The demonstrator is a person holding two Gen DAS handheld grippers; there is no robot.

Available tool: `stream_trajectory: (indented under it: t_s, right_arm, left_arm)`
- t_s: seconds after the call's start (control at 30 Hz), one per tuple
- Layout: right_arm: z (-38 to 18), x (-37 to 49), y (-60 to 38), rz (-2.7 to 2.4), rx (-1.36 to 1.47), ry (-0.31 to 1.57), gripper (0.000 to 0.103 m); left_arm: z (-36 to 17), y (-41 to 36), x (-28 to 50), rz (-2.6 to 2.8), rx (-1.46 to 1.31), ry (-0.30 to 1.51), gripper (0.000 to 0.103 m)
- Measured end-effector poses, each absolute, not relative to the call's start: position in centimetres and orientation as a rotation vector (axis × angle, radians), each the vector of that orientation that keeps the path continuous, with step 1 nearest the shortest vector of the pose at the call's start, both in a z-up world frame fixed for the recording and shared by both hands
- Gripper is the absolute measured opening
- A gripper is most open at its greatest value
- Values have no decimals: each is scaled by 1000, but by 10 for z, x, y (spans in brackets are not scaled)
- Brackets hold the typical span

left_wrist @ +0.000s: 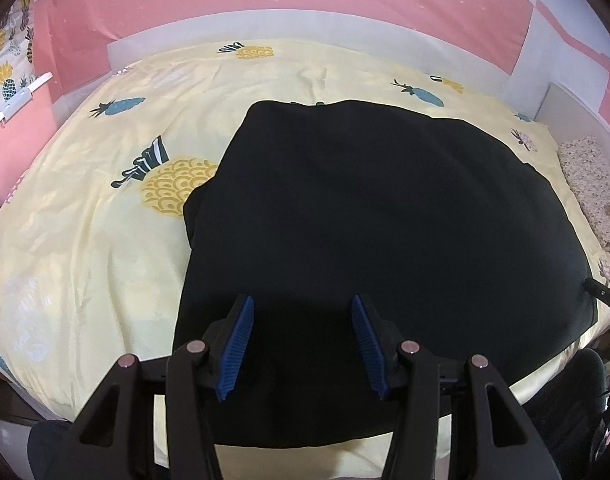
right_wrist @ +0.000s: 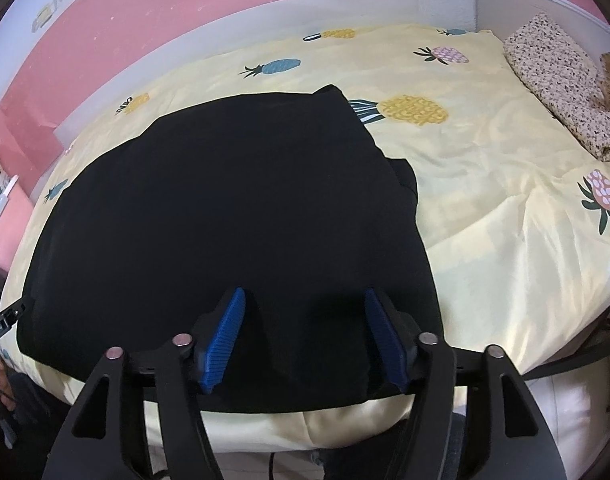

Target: Fold large clothes

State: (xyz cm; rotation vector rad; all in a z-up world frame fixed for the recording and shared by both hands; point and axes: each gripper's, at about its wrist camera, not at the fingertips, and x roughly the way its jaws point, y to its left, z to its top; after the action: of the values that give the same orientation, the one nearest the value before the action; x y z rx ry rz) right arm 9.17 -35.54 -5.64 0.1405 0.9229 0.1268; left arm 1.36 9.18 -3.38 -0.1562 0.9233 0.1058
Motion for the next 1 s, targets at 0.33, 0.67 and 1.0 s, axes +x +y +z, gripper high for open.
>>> stream_trajectory:
  t_s: [0.33,0.67,1.0]
  right_arm:
    - [-60,102,-369,90,146,914,66]
    - [-80,135,-404,127,290,983,80]
    - [-106,174,-430,242,473,1067,96]
  left_arm:
    - [-33,125,20,184,-187,911,56]
    - [-61,180,46,117,-441,963,69]
    - [-83,186,85,53,-590,997,87]
